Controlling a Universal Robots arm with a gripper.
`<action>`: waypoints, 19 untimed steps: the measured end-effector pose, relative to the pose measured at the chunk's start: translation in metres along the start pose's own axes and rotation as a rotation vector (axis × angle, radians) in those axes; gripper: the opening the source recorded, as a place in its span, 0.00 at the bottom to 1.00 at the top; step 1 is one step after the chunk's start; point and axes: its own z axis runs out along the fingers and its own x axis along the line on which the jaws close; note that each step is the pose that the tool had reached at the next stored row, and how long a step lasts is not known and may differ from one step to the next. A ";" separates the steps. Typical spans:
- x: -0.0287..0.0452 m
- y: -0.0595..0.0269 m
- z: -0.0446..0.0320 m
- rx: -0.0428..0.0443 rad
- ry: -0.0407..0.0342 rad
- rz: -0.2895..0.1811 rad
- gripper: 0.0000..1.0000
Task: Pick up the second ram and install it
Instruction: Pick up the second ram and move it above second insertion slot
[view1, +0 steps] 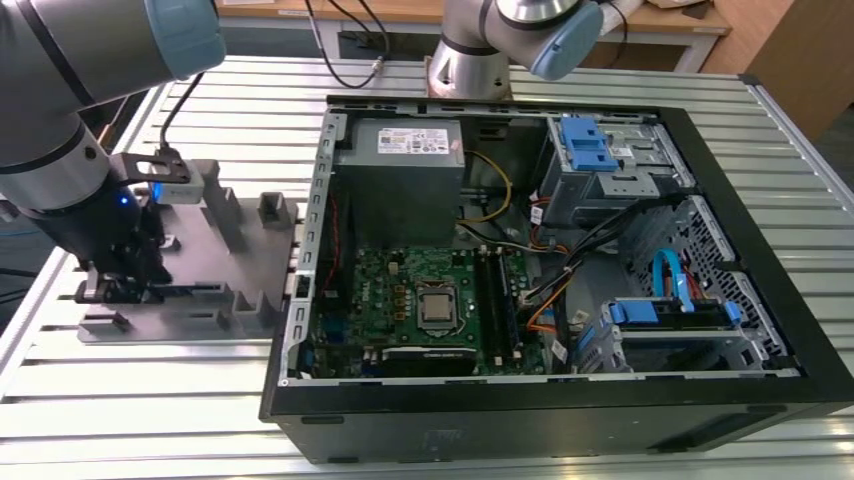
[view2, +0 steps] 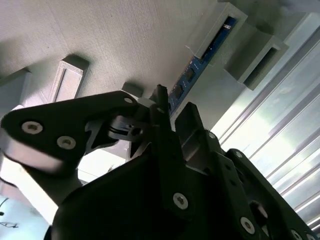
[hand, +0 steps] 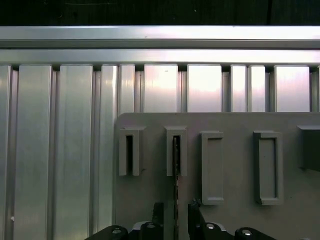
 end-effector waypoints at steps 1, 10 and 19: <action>0.0000 0.0000 0.0000 0.0000 0.0000 0.000 0.35; 0.0000 0.0000 0.0001 0.0000 0.0000 0.000 0.14; 0.0000 0.0000 0.0002 0.0000 0.0000 0.000 0.14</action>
